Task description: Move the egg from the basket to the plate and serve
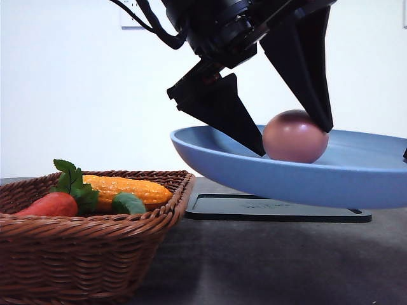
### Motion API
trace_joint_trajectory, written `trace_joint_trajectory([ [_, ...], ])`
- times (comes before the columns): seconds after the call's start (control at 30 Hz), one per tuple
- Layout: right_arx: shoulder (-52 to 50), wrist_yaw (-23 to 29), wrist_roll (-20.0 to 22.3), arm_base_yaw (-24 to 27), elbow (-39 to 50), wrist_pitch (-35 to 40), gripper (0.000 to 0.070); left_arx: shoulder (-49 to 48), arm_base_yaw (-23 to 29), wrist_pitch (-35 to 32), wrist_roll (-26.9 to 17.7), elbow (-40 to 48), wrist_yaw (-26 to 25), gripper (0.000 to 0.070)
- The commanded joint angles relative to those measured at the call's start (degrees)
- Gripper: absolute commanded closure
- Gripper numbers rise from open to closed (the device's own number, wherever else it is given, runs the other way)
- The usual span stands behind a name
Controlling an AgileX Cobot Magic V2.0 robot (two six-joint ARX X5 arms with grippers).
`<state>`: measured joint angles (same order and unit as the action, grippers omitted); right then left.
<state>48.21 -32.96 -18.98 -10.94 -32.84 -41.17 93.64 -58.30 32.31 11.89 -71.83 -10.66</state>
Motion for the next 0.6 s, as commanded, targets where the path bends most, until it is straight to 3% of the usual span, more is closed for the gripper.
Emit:
trace_joint_trajectory([
  [0.0, 0.4, -0.7, -0.5, -0.3, -1.0, 0.4, 0.07, -0.4, -0.6, -0.4, 1.1, -0.8, -0.1, 0.0254],
  [0.4, 2.6, -0.6, -1.2, 0.2, -1.0, 0.2, 0.07, -16.1, 1.3, 9.2, -0.6, -0.9, 0.4, 0.0256],
  [0.57, 7.4, -0.7, -0.9, 0.2, -1.3, 0.0, 0.07, -25.1, 3.3, 13.1, -0.8, -0.9, 5.6, 0.0256],
])
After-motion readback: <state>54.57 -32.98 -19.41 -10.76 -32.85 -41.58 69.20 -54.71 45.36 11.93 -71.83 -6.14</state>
